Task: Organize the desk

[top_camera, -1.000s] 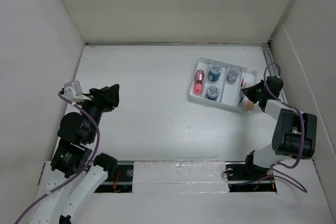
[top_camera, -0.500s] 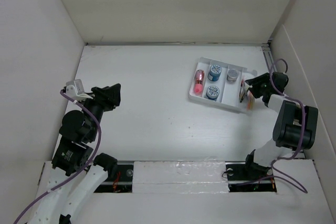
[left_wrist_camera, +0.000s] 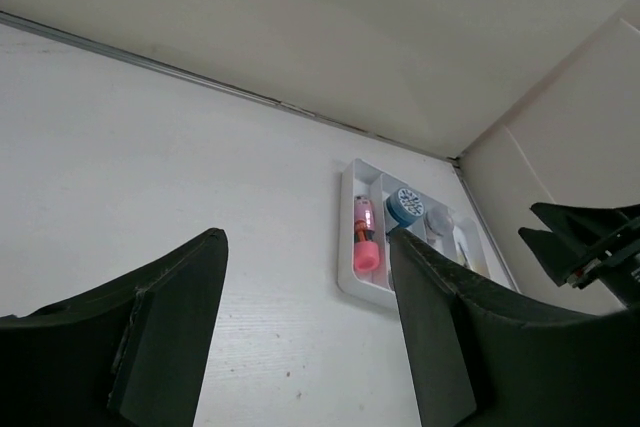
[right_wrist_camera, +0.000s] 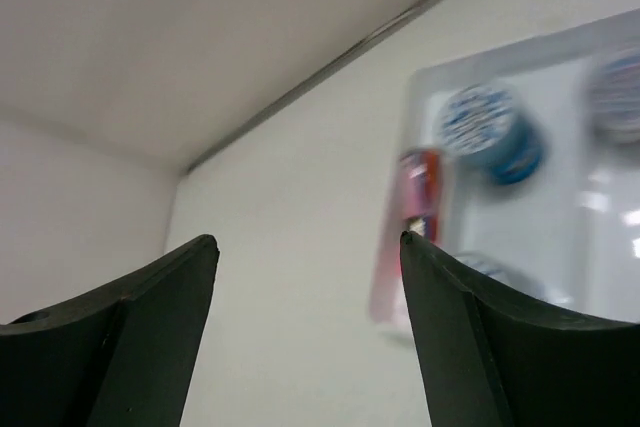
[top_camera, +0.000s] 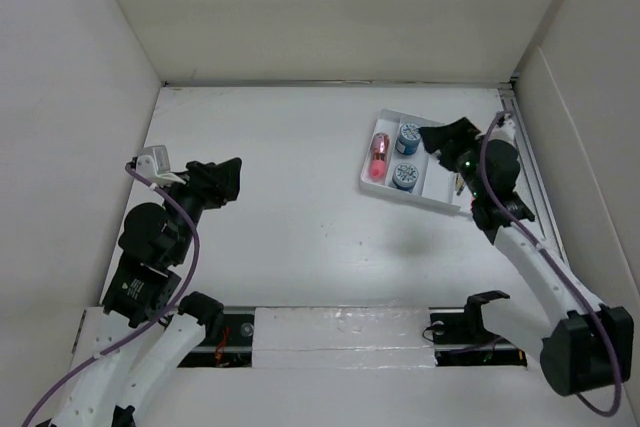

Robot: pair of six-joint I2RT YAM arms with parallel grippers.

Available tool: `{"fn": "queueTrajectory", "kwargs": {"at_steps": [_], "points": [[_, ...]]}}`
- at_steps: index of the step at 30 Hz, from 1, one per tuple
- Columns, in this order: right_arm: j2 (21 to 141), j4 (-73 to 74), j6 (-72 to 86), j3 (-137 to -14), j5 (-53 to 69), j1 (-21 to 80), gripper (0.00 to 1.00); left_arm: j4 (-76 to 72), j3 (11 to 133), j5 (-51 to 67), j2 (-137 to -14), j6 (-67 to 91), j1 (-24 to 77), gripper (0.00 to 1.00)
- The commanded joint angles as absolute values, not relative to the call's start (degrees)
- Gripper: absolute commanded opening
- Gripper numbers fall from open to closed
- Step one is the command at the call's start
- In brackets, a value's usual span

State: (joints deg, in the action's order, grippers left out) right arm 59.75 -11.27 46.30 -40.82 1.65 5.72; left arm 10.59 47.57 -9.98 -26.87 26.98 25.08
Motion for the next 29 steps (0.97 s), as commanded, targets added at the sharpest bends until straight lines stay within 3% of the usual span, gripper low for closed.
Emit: {"fn": "queueTrajectory", "kwargs": {"at_steps": [1,2,4,5,8,13,15,19,20,23,29], "points": [[55.29,-10.72,39.92,-41.32,-2.04,16.41,0.79,6.95,47.02,-7.92,-27.07,26.10,25.31,0.62],[54.41,-12.72,39.38,-40.70,-0.46,19.05,0.78,6.77,46.93,-7.21,-26.98,25.93,25.31,0.63],[52.39,-15.98,39.11,-38.69,5.25,26.87,0.49,6.16,46.67,-5.45,-26.63,25.40,25.31,0.64],[51.86,-18.43,39.02,-38.41,5.36,29.85,0.26,5.89,46.58,-5.36,-26.37,25.31,25.31,0.64],[50.54,-16.62,37.19,-40.59,1.68,42.59,0.00,5.97,46.41,-5.36,-25.40,24.96,25.31,0.64],[48.52,-10.47,28.23,-48.15,-3.59,65.85,0.00,5.28,46.14,-4.58,-23.03,24.09,25.31,0.63],[47.73,-7.39,23.22,-52.79,-10.96,72.83,0.06,5.19,46.23,-3.87,-22.68,23.64,25.31,0.62],[46.85,-5.45,15.49,-57.39,-26.85,87.08,0.36,4.92,46.23,-3.87,-21.71,23.29,25.31,0.61],[46.58,-6.15,14.86,-57.74,-28.81,89.80,0.50,4.92,46.40,-3.69,-21.71,23.20,25.31,0.61],[46.14,-7.47,14.50,-57.74,-33.13,90.44,0.62,4.57,46.41,-1.85,-21.53,22.85,25.31,0.61],[47.37,-9.06,13.62,-58.70,-39.90,90.44,0.68,4.13,46.67,-0.88,-22.76,22.32,26.37,0.62]]}}
